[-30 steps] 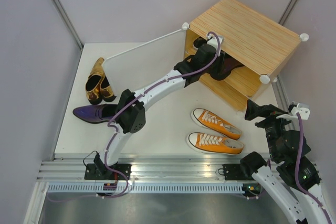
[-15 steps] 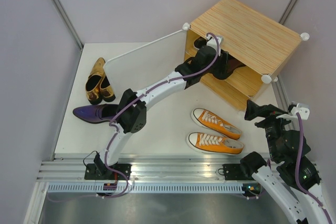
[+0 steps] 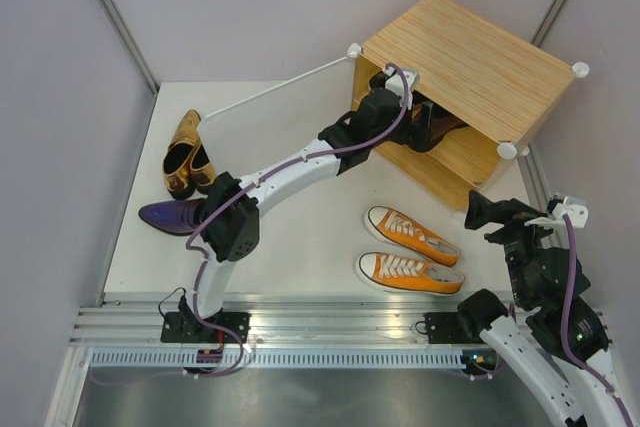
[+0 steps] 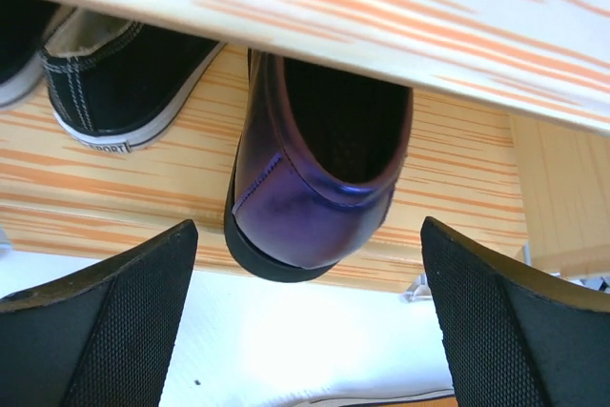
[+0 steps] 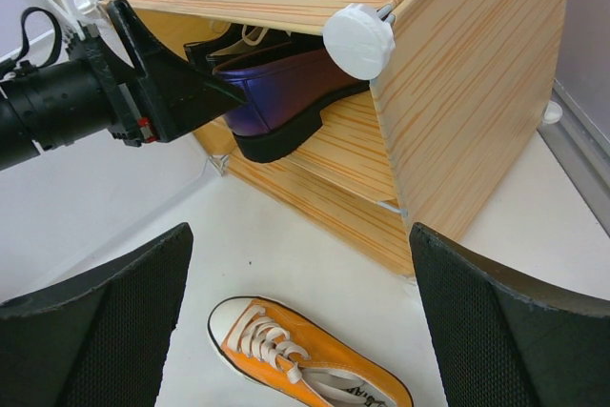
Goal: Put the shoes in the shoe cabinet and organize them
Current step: Place the shoe in the shoe cabinet.
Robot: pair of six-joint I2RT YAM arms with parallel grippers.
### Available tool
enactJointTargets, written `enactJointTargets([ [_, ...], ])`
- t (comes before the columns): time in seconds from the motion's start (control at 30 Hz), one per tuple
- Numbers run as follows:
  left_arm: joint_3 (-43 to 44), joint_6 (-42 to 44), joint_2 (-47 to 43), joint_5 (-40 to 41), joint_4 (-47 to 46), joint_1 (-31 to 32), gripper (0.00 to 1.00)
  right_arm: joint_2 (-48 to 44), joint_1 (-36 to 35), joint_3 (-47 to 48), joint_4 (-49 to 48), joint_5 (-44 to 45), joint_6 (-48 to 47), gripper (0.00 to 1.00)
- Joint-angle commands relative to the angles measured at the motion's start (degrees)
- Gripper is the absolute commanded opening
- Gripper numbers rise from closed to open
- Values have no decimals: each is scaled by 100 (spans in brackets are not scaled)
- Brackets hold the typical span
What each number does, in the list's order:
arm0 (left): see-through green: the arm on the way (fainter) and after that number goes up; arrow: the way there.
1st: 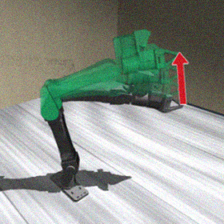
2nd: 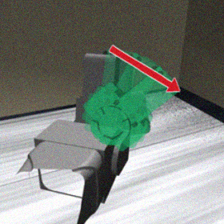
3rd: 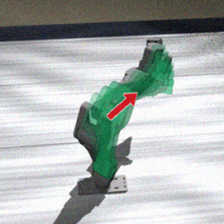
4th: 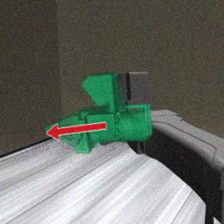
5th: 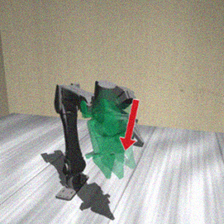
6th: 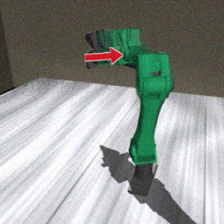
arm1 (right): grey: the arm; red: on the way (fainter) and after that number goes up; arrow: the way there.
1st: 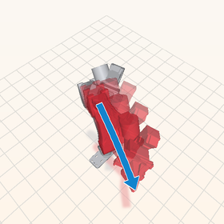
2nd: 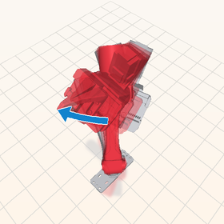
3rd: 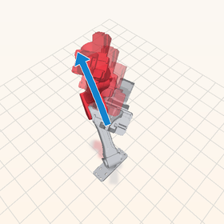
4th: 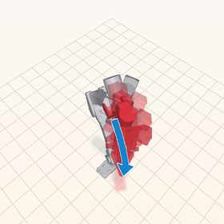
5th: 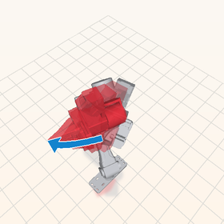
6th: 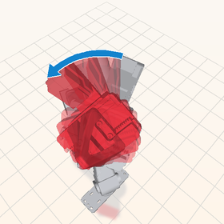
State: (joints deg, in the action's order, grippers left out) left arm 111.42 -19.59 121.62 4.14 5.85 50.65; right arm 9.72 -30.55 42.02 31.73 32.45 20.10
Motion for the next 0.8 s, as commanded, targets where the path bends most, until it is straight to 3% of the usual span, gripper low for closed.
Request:
enactJointTargets([
  [0.0,-181,596,-464,-36,-101,59,100,-5,-30,8,-114,78,-76,98],
  [0.23,-410,1300,-280,17,-172,261,100,65,-22,17,-88,95,-67,98],
  [0.77,-366,1538,177,-247,-567,182,100,356,-30,52,-44,157,-67,98],
])
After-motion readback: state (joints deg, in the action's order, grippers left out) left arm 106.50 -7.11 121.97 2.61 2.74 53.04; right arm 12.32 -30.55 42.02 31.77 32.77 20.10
